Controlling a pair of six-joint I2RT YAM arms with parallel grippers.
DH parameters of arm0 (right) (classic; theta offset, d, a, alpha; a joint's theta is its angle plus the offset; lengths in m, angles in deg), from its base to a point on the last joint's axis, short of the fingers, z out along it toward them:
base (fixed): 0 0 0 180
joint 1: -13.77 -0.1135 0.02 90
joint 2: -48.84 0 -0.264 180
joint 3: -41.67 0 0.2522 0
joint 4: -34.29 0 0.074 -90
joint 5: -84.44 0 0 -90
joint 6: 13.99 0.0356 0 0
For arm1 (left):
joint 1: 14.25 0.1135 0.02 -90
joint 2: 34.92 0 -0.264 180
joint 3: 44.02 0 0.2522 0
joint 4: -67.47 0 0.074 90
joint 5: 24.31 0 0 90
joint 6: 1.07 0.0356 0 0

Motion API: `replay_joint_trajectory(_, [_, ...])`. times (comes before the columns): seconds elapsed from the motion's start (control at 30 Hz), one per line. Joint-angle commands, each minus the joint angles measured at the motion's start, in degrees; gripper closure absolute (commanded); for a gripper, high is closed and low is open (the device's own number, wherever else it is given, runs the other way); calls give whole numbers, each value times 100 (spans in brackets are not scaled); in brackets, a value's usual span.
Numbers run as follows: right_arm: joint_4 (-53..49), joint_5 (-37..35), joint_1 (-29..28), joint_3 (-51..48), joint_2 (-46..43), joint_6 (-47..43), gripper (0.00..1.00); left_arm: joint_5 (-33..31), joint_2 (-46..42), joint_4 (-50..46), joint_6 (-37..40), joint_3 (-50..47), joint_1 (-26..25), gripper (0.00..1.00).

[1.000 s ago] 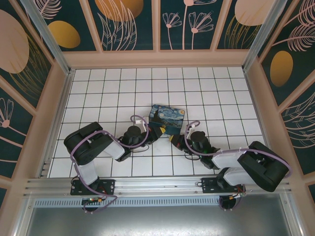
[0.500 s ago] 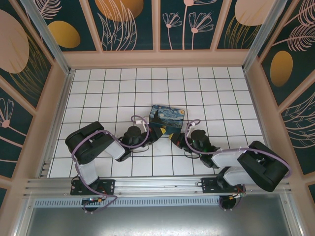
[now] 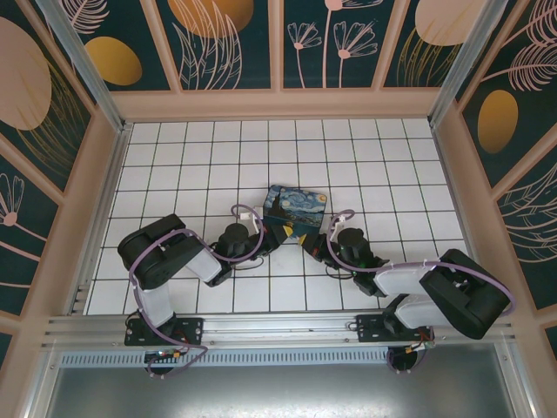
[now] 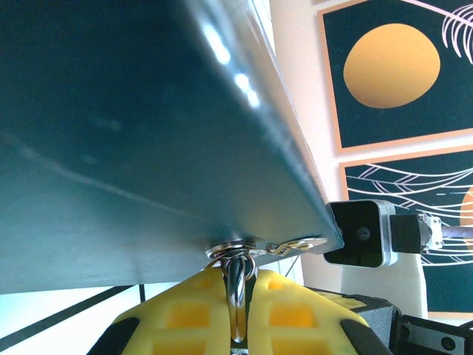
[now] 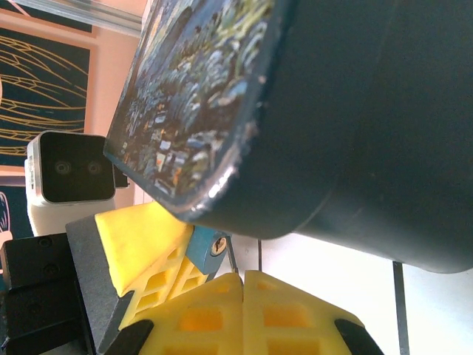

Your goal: Unlock a padlock with a key

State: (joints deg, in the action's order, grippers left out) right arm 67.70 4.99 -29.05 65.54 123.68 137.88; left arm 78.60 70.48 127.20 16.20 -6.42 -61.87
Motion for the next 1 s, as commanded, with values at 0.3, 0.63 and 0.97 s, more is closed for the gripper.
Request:
replay_joint_trajectory(0.3, [239,139,28,218,78,-51,100,28,59,297,47,8,10,100])
replay_joint_trajectory(0.63, [307,132,-24,191,74,-3,100,-7,108,288,56,22,10,100])
replay_joint_trajectory(0.97, [373,112,-97,202,146,14,100,-1,120,288,44,51,13,100])
